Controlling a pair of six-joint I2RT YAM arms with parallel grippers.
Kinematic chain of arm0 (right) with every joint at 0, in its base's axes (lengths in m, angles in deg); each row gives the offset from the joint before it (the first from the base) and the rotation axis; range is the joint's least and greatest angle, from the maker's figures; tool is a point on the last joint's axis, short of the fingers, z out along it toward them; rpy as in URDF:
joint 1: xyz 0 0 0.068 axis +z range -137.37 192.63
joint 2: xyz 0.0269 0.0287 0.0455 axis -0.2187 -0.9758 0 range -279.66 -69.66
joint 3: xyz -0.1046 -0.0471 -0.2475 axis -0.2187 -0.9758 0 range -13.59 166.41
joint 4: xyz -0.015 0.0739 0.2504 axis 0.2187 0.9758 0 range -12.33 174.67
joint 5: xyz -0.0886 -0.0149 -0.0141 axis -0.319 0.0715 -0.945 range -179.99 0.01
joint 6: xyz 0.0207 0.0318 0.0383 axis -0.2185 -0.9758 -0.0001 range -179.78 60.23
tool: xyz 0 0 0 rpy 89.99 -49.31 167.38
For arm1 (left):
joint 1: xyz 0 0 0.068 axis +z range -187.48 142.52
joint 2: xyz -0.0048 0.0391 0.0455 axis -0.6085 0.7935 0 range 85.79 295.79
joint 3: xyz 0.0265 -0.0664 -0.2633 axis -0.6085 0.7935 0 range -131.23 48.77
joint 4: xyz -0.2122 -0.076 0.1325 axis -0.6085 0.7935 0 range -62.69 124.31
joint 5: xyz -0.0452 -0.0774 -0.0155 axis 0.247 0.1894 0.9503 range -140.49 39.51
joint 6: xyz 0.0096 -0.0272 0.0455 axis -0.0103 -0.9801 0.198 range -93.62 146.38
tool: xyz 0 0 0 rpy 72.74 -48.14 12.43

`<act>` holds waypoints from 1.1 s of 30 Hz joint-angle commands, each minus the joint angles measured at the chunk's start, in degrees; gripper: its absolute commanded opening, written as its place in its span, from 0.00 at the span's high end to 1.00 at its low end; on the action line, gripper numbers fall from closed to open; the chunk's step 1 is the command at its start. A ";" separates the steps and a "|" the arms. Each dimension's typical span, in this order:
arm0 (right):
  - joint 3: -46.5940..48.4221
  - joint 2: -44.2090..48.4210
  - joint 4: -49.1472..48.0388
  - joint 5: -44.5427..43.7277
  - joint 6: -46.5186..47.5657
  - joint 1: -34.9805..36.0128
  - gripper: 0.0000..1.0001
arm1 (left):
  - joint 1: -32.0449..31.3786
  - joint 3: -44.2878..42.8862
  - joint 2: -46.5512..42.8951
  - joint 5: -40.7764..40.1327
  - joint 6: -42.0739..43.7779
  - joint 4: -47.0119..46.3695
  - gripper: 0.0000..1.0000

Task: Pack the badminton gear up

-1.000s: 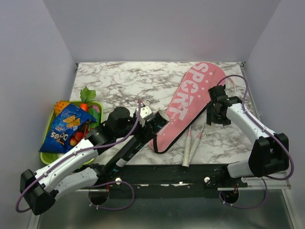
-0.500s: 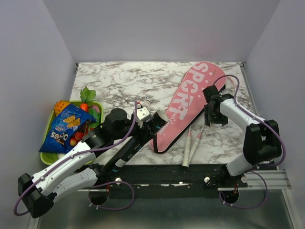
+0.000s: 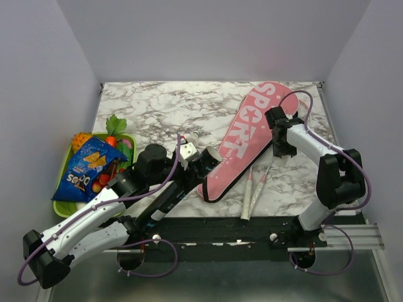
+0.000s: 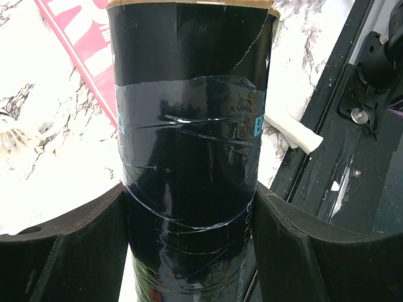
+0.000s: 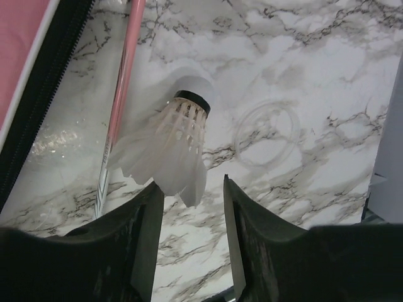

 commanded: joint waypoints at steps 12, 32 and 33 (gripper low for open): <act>5.34 -5.39 -1.04 -7.70 0.96 0.20 0.71 | -0.10 1.11 0.44 -0.79 -1.08 2.01 1.00; 12.72 10.15 6.34 -2.08 1.13 0.37 0.99 | -0.01 -4.78 7.11 -0.44 3.04 2.72 1.00; 12.90 11.47 6.60 1.76 1.57 0.46 0.99 | -0.09 -5.13 7.82 0.00 3.05 2.37 1.00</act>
